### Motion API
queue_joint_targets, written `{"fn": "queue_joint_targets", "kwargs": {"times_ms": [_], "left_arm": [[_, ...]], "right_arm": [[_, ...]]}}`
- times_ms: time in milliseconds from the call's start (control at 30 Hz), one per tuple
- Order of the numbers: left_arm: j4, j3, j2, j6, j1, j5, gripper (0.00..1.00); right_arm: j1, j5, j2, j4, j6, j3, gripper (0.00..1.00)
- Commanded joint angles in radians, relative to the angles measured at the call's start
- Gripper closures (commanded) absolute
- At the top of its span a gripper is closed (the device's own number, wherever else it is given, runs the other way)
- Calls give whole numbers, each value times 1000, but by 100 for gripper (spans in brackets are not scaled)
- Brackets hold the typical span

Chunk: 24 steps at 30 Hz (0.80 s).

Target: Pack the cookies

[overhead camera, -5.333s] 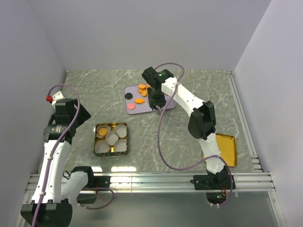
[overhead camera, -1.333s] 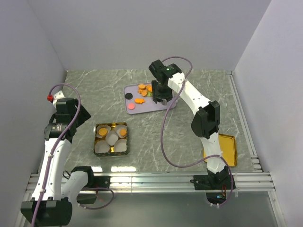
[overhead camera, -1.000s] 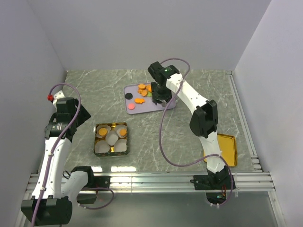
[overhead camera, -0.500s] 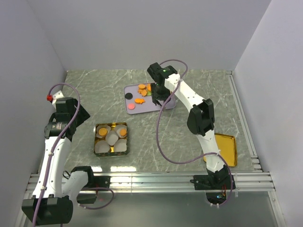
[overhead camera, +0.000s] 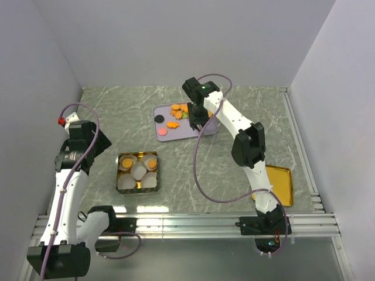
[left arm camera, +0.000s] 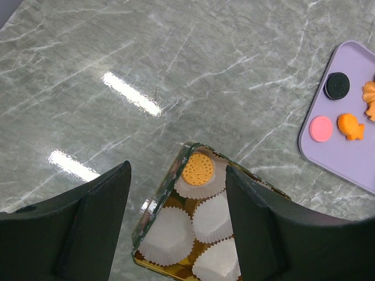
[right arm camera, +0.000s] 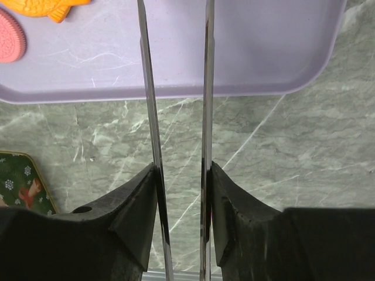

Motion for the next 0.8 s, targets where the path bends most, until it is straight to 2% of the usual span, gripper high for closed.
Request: {"fn": "queue_joint_targets", "kwargs": {"times_ms": [0,467,767], "left_arm": [[37,6,-9,22,6,14,29],[54,1,-18,36,6,51,27],[63,-3,-23,43,-2,76,27]], "right_arm": [[-13,21,-65,23,7,-10,59],[-27,38,-232,49,26,-145,60],[-11,-28,-355,65,59,-214,60]]}}
